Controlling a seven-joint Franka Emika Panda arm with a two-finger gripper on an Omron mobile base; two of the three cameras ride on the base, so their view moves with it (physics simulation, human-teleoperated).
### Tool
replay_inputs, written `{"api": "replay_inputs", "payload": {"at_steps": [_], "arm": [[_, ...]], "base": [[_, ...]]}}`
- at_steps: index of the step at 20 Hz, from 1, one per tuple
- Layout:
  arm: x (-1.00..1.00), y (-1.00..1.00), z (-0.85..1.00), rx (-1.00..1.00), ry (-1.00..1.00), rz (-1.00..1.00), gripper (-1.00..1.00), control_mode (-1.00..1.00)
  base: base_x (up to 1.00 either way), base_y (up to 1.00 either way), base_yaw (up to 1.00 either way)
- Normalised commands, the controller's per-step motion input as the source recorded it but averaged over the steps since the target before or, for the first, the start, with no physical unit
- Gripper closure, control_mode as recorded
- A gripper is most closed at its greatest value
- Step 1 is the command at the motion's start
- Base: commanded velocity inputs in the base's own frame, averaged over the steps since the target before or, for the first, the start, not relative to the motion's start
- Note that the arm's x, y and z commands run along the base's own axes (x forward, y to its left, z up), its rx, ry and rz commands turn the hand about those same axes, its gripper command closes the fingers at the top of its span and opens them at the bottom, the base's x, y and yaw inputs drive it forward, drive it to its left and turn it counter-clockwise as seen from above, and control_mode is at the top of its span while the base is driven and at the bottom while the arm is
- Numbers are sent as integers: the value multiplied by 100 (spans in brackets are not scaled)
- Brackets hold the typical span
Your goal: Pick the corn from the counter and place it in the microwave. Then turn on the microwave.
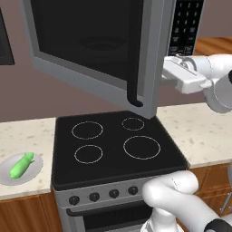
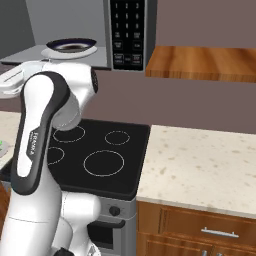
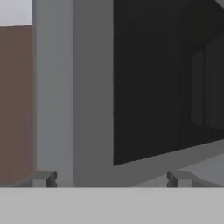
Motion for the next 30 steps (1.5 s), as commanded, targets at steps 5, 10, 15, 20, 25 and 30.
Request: {"api": "replay_inputs", "payload": {"at_steps": [5,10,15,20,25,30], "arm": [[38,9,-6,0,0,19,-100,-100],[35,21,-11,0,0,17,-100,-100],[21,28,-11,-2,0,12,-100,-100],[4,35,-5,-4,-5,8,-100,-100],[-14,39,0,-5,-9,3,-100,-100],[-29,41,0,-4,-9,0,-100,-100]], "base": [[0,0,0],[0,0,0],[0,0,0],[0,0,0],[0,0,0],[0,0,0]]}}
